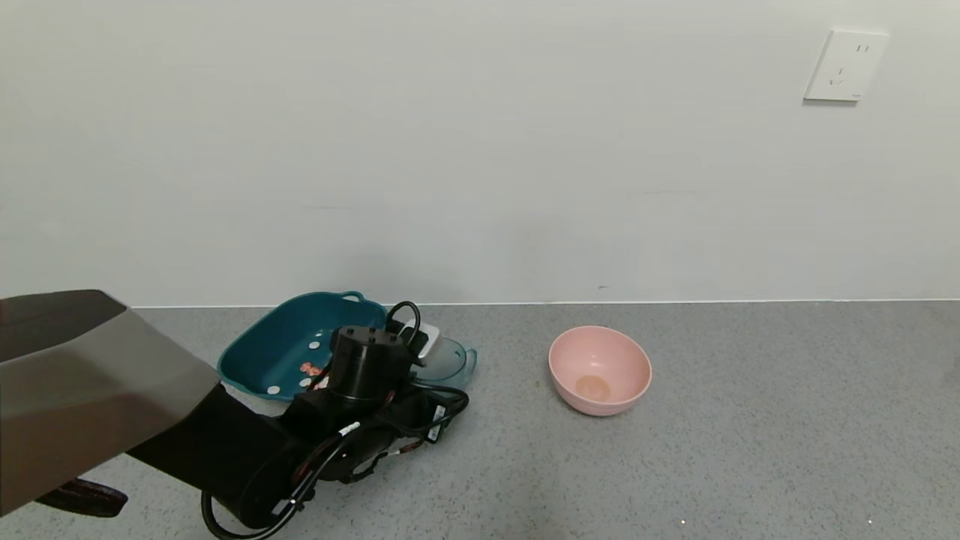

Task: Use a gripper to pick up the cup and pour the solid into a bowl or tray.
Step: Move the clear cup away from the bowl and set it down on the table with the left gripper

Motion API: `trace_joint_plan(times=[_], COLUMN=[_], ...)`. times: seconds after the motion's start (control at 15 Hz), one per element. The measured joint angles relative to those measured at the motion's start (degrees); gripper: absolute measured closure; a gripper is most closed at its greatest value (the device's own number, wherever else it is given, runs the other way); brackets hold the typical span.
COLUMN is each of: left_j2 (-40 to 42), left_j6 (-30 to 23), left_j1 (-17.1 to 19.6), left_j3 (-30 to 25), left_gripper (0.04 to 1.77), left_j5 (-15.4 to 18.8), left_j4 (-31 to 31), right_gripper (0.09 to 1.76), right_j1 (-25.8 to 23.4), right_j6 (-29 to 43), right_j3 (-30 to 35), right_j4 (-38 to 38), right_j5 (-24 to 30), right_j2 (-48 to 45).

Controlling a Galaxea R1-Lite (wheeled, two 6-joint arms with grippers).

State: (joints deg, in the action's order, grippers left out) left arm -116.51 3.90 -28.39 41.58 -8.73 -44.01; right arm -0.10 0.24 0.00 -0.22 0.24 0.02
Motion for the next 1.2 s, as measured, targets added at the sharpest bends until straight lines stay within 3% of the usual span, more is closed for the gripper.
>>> trace_joint_plan(times=[0.27, 0.6, 1.2], left_j2=[-0.7, -1.5, -0.8], left_j6=[-0.2, -0.5, -0.3], left_j1=[0.0, 0.0, -0.2], left_j3=[0.0, 0.0, -1.3], left_gripper=[0.50, 0.29, 0.16], left_j5=[0.1, 0.1, -0.4], left_j4=[-0.1, -2.4, -3.3], right_gripper=[0.14, 0.14, 0.14], right_j1=[0.0, 0.0, 0.0], right_j6=[0.0, 0.0, 0.0], right_j3=[0.0, 0.0, 0.0], right_j4=[0.0, 0.0, 0.0], right_j5=[0.0, 0.0, 0.0], right_j2=[0.0, 0.0, 0.0])
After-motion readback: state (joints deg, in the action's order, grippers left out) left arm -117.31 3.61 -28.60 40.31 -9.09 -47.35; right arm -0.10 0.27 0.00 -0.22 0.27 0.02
